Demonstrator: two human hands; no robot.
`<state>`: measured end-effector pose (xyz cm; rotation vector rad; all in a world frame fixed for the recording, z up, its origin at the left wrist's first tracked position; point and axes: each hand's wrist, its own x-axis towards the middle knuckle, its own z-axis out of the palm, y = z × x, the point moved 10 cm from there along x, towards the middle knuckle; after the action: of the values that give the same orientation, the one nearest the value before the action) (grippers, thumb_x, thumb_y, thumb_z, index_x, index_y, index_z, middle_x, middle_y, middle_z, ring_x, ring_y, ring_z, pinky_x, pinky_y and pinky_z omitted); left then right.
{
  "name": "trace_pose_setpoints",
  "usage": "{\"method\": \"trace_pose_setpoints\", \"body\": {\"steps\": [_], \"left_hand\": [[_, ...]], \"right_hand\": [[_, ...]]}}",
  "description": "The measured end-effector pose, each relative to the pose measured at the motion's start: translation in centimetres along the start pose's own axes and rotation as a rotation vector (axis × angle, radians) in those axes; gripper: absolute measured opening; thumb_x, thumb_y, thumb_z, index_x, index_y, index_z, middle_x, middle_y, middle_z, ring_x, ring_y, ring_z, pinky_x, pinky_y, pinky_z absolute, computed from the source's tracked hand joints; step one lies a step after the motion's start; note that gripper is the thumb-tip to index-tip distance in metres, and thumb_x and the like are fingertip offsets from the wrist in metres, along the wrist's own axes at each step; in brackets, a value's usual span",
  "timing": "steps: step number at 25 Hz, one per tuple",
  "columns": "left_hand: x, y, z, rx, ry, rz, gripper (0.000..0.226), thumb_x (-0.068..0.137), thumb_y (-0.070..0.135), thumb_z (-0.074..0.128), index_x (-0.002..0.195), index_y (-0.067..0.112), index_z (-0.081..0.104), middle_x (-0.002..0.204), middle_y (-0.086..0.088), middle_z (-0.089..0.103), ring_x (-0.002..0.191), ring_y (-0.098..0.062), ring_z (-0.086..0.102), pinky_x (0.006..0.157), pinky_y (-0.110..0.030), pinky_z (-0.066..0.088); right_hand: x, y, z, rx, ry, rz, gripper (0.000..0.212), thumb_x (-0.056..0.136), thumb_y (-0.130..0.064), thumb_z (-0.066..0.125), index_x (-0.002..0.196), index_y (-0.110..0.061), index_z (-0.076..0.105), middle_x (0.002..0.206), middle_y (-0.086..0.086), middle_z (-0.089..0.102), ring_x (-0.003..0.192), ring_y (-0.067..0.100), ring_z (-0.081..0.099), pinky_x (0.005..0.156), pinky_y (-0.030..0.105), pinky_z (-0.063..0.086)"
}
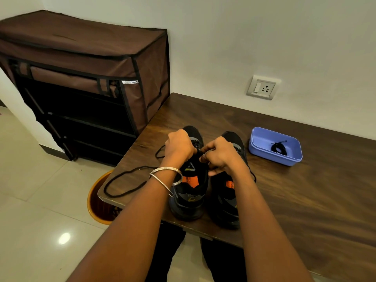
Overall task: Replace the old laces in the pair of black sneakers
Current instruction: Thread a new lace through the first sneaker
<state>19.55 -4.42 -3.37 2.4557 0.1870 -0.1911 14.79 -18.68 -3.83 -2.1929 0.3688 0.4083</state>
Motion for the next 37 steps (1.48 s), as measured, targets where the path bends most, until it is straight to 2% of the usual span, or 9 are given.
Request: {"method": "trace_pose_setpoints", "body": {"steps": [8, 17, 20, 23, 27, 29, 31, 35, 37], "left_hand": [[0.6, 1.3, 0.8, 0.114, -0.042, 0.061, 0.031, 0.078, 0.021, 0.077, 0.104, 0.006, 0.067, 0.109, -0.015, 0.061, 0.101, -0.032, 0.062, 0.083, -0.039, 0.056], [0.9, 0.0, 2.2, -0.006, -0.114, 0.059, 0.019, 0.081, 0.020, 0.075, 0.097, 0.012, 0.075, 0.104, -0.012, 0.067, 0.092, -0.027, 0.066, 0.083, -0.039, 0.058], [0.6, -0.6, 2.4, -0.119, -0.137, 0.021, 0.009, 0.081, 0.014, 0.075, 0.088, 0.009, 0.076, 0.094, -0.011, 0.069, 0.072, -0.024, 0.066, 0.067, -0.033, 0.059], [0.3, -2.0, 2.6, -0.320, -0.160, -0.099, 0.008, 0.081, 0.002, 0.070, 0.088, 0.001, 0.073, 0.086, -0.012, 0.068, 0.044, -0.015, 0.049, 0.045, -0.023, 0.045], [0.4, -2.3, 2.3, -0.322, -0.042, -0.140, 0.002, 0.082, 0.004, 0.068, 0.083, 0.004, 0.070, 0.086, -0.011, 0.069, 0.048, -0.019, 0.057, 0.040, -0.022, 0.044], [0.7, -2.7, 3.0, -0.410, -0.072, -0.177, 0.006, 0.083, -0.001, 0.067, 0.079, 0.002, 0.070, 0.072, -0.007, 0.068, 0.046, -0.015, 0.053, 0.037, -0.020, 0.044], [0.7, -3.1, 2.9, -0.486, -0.109, -0.199, 0.008, 0.085, -0.001, 0.067, 0.090, -0.004, 0.071, 0.052, 0.000, 0.063, 0.035, -0.010, 0.047, 0.035, -0.017, 0.043], [0.0, -1.2, 1.1, -0.277, -0.184, 0.059, 0.016, 0.078, 0.012, 0.080, 0.091, 0.007, 0.072, 0.072, 0.000, 0.064, 0.055, -0.009, 0.055, 0.044, -0.018, 0.046], [-0.5, -0.7, 0.6, -0.208, -0.237, 0.178, 0.041, 0.070, 0.017, 0.086, 0.106, 0.014, 0.067, 0.090, 0.000, 0.063, 0.077, -0.012, 0.060, 0.062, -0.020, 0.049]], "right_hand": [[0.6, 1.0, -0.2, 0.149, 0.001, 0.030, 0.027, 0.087, 0.002, 0.067, 0.108, -0.014, 0.072, 0.099, 0.016, 0.062, 0.063, 0.023, 0.061, 0.052, 0.036, 0.059], [0.8, 1.2, 0.4, 0.172, -0.066, 0.002, 0.035, 0.085, 0.000, 0.072, 0.118, -0.013, 0.072, 0.111, 0.017, 0.066, 0.076, 0.025, 0.067, 0.063, 0.041, 0.062], [0.6, 1.1, 0.6, 0.176, -0.092, 0.000, 0.041, 0.084, 0.000, 0.073, 0.123, -0.012, 0.069, 0.111, 0.018, 0.066, 0.077, 0.023, 0.065, 0.064, 0.041, 0.063], [0.5, 0.8, 0.9, 0.175, -0.115, 0.009, 0.040, 0.083, 0.001, 0.075, 0.120, -0.012, 0.070, 0.110, 0.018, 0.066, 0.081, 0.024, 0.065, 0.068, 0.044, 0.062], [0.3, 1.1, 0.9, 0.243, -0.152, 0.024, 0.020, 0.092, -0.008, 0.067, 0.112, -0.007, 0.072, 0.091, 0.010, 0.065, 0.071, 0.020, 0.059, 0.065, 0.040, 0.062], [0.5, 1.7, 0.7, 0.300, -0.126, 0.040, 0.023, 0.100, -0.019, 0.056, 0.108, -0.003, 0.070, 0.083, 0.010, 0.061, 0.065, 0.019, 0.058, 0.062, 0.038, 0.061], [1.4, 2.1, 0.5, 0.291, -0.038, 0.042, 0.028, 0.103, -0.025, 0.049, 0.103, -0.003, 0.066, 0.076, 0.011, 0.061, 0.059, 0.020, 0.060, 0.063, 0.041, 0.060], [3.6, 0.5, -0.6, 0.021, 0.231, -0.082, 0.018, 0.091, -0.025, 0.070, 0.081, -0.010, 0.069, 0.075, 0.009, 0.066, 0.070, 0.027, 0.065, 0.069, 0.045, 0.061], [4.3, -0.1, -0.6, -0.057, 0.287, -0.107, 0.022, 0.087, -0.023, 0.073, 0.076, -0.007, 0.065, 0.081, 0.011, 0.067, 0.080, 0.032, 0.066, 0.071, 0.043, 0.057]]}}
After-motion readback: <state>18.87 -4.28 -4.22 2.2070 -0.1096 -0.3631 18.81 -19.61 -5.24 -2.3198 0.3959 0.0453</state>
